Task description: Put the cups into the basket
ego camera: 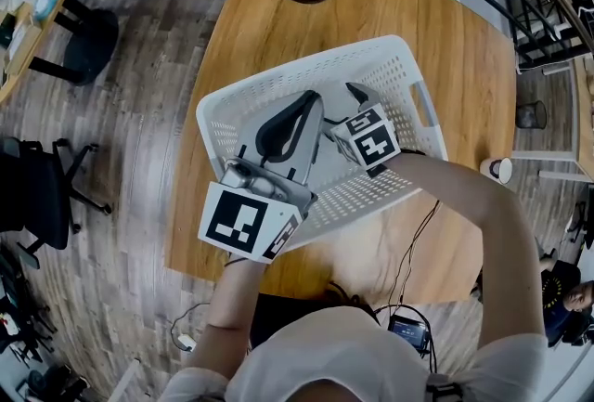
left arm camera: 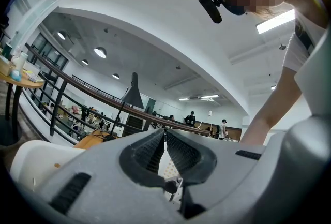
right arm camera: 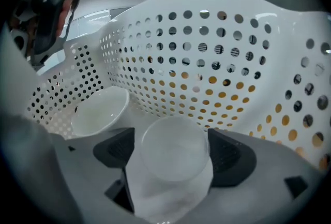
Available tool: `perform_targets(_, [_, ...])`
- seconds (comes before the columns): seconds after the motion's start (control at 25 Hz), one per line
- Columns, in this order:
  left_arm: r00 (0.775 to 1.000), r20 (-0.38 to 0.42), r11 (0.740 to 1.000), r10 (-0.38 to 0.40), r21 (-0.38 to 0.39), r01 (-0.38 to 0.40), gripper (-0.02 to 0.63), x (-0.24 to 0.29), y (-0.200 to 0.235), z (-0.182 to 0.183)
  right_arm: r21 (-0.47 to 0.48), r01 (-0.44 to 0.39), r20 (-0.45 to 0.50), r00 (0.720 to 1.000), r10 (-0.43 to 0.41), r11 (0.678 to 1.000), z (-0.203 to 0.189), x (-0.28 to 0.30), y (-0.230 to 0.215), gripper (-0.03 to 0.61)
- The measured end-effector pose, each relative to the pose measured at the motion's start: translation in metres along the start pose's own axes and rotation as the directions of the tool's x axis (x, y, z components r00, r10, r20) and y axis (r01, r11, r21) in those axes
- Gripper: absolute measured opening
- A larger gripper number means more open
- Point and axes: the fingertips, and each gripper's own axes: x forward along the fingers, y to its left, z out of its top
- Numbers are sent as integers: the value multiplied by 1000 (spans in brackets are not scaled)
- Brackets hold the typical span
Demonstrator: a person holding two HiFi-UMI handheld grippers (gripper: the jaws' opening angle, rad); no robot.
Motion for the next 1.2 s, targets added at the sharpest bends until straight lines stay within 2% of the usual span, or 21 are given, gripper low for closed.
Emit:
perform_targets(0.2, [1000, -6, 1000, 4, 7, -4, 9, 1, 2, 0, 14, 41, 6, 999, -41, 999, 12, -8, -7, 420])
perform_targets(0.4, [1000, -17, 1000, 19, 21, -18, 9, -2, -1, 1, 16, 71, 62, 996, -71, 997, 36, -28, -7, 419])
perform_targets(0.64, [1000, -10, 999, 29, 29, -28, 9, -7, -5, 8, 37, 68, 107, 992, -71, 997, 66, -52, -1, 417])
perform_targets(0.92, [999, -25, 999, 27, 47, -26, 9, -13, -16, 12, 144, 48, 244, 966, -82, 988, 107, -94, 7, 401])
perform_targets(0.96, [999, -30, 998, 32, 46, -30, 9, -14, -17, 12, 155, 67, 265, 958, -107, 986, 111, -103, 5, 356])
perform_targets(1.08, [998, -51, 998, 42, 47, -40, 9, -17, -19, 12, 176, 172, 315, 923, -221, 969, 119, -128, -6, 59])
perform_targets(1.12, [997, -60, 998, 42, 49, -39, 9, -17, -21, 12, 173, 190, 325, 915, -238, 966, 119, -134, -6, 13])
perform_targets(1.2, [997, -71, 998, 39, 53, -35, 9, -18, -25, 11, 174, 184, 335, 913, -234, 967, 119, -141, -3, 12])
